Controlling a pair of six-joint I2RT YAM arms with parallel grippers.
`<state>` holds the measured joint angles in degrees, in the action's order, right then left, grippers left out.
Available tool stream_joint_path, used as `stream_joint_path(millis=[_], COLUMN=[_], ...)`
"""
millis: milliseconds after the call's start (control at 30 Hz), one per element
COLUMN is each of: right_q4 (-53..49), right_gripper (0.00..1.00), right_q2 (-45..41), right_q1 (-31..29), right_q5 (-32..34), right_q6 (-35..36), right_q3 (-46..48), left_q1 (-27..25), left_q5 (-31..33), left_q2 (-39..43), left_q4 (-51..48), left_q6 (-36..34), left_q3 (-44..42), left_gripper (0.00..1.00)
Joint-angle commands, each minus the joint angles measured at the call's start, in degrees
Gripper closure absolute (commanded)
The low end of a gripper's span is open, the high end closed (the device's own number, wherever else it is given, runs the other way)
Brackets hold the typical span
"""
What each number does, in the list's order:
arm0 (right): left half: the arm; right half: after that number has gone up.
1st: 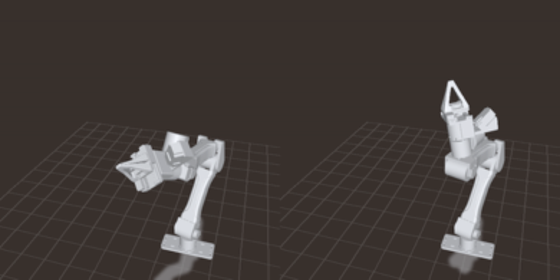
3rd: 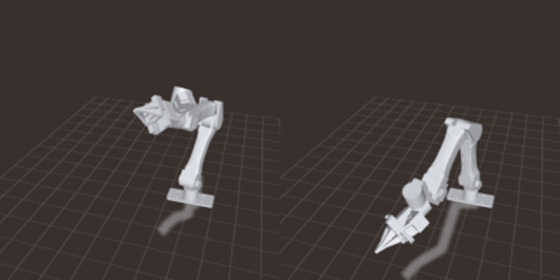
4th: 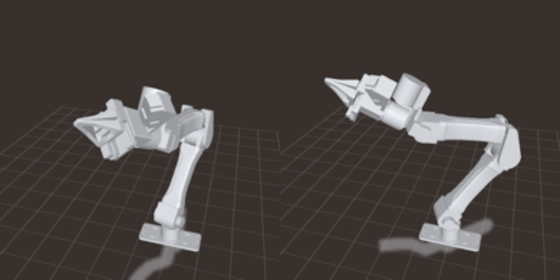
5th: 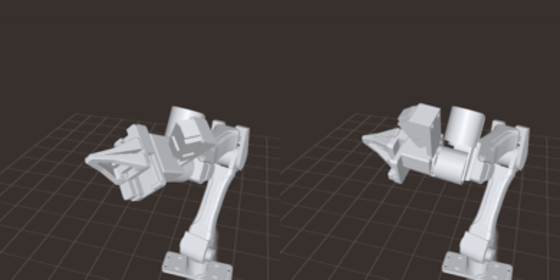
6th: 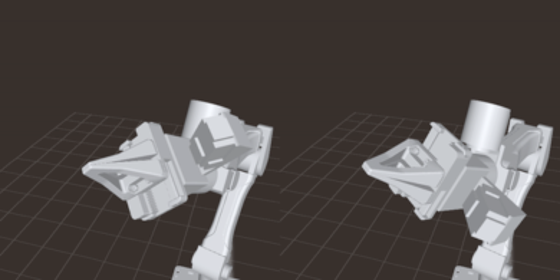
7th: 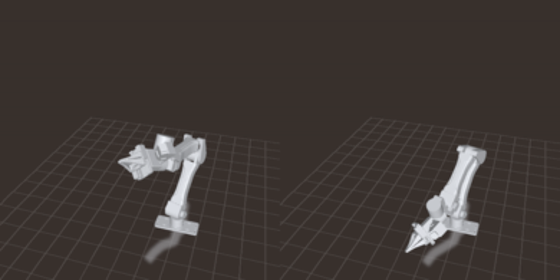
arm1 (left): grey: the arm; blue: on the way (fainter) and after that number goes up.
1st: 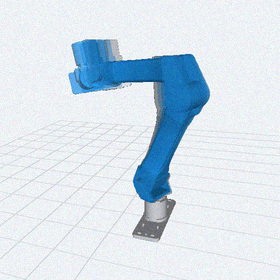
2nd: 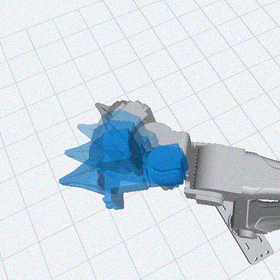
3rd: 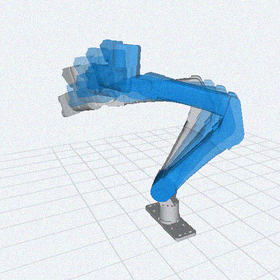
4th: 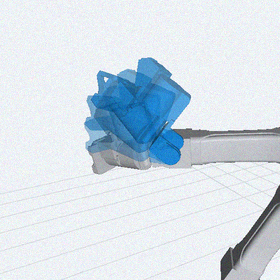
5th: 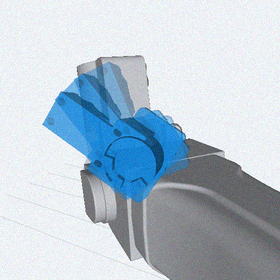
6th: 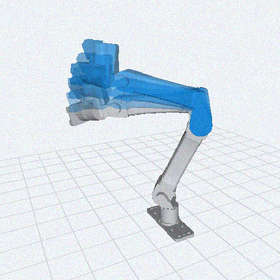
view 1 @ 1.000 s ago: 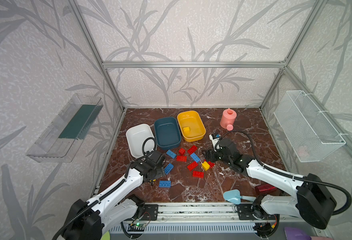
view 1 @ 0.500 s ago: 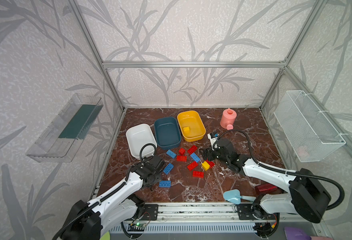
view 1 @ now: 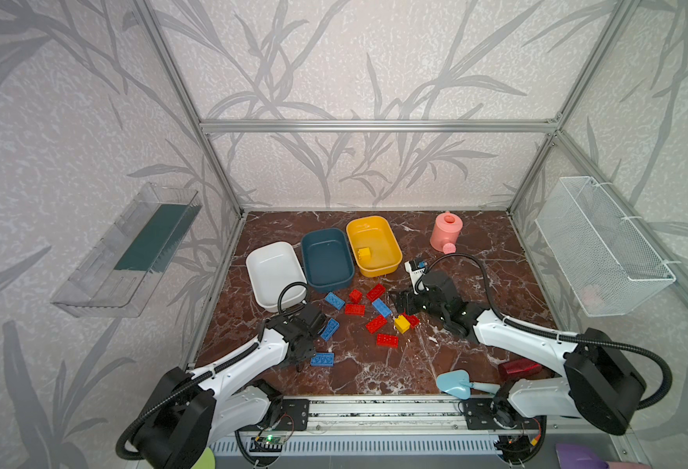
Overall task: Sort the legos into containers by color
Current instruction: 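Move the left gripper over a small yellow brick while the right arm draws back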
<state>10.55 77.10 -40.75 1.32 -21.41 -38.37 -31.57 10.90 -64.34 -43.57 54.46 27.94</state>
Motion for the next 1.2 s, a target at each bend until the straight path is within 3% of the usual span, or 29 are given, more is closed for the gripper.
stream_joint_path(millis=[0,267,467,667,967,1167], right_q4=[1.4,1.2,1.2,1.1,0.8,0.6], right_gripper=[0.21,0.21,0.21,0.21,0.21,0.21], right_q2=[-0.2,-0.2,-0.6,-0.6,-1.4,-2.6], right_q1=[-0.5,-0.6,-0.6,-0.9,-1.1,-1.2], right_q5=[1.2,1.6,1.9,1.6,1.1,0.7], right_q6=[0.4,0.6,0.8,0.6,0.3,0.0], right_q3=[0.8,0.6,0.8,0.6,1.0,1.2], left_q1=[-0.3,-0.2,-0.3,-0.3,-0.3,-0.2], left_q5=[2.1,2.1,2.4,2.1,3.9,3.6], left_q2=[-1.9,-7.4,-4.0,0.3,4.3,-1.9], left_q4=[0.4,0.7,0.0,-3.0,-6.6,-8.9], left_q6=[0.2,-0.5,-1.0,-2.3,-9.0,-10.9], left_q3=[0.8,3.1,3.2,5.8,17.4,27.3], left_gripper=[0.41,0.49,0.57,0.59,0.59,0.58])
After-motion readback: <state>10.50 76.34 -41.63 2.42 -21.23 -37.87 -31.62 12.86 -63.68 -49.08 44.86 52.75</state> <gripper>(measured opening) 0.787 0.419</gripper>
